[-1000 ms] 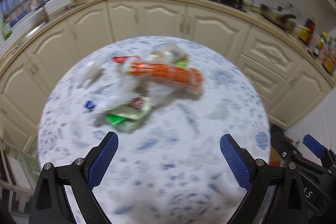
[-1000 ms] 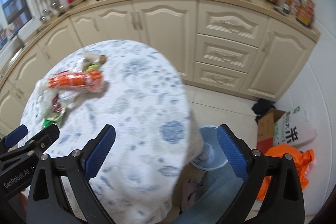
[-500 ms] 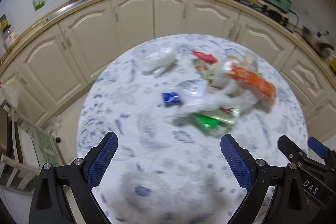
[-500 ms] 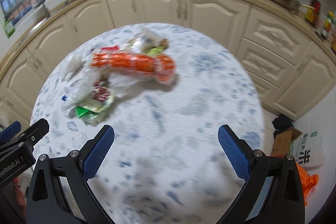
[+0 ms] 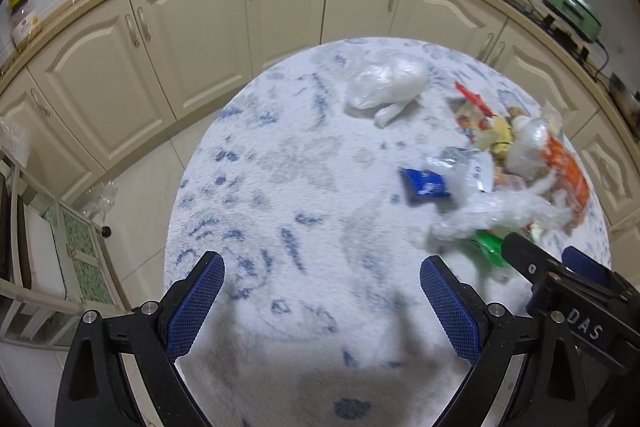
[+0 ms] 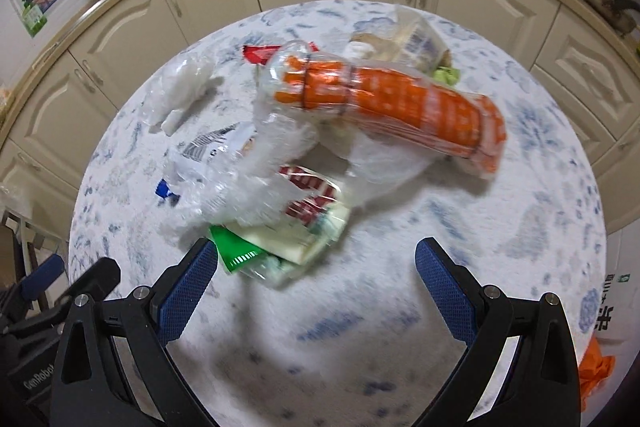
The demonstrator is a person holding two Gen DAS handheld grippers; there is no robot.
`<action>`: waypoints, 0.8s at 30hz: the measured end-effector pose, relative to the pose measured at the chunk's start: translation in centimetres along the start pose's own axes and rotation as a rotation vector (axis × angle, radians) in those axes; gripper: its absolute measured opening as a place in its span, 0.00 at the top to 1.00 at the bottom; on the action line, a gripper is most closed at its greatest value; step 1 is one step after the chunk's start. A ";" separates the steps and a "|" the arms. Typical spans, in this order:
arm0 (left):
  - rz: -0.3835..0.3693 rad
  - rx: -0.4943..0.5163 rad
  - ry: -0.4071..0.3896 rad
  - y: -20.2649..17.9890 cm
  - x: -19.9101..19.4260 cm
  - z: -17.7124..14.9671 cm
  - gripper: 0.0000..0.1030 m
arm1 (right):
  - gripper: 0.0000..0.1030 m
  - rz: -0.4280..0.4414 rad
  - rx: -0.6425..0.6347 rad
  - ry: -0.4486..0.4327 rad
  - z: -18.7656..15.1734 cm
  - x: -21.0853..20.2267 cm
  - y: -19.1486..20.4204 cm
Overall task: Collect trash
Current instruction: 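Grasp the green-white snack wrapper with red print using the right tool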
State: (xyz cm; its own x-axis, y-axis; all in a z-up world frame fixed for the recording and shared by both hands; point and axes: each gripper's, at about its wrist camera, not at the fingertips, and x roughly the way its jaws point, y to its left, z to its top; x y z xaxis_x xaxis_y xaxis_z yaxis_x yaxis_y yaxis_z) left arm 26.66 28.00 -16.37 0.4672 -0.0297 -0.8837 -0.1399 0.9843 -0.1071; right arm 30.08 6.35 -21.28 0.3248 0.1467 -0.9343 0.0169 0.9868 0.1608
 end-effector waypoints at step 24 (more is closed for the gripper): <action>-0.106 0.033 0.031 -4.5 2.4 1.0 0.06 | 0.71 0.071 0.003 0.019 -1.6 0.0 -4.1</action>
State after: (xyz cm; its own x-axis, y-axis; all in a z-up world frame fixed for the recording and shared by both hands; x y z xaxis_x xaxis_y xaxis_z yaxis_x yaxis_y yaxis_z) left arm 29.26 23.67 -17.59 0.4507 -0.1384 -0.8819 -0.0619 0.9807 -0.1855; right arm 28.46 2.41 -22.42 0.3075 0.2172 -0.9264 -0.0027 0.9738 0.2274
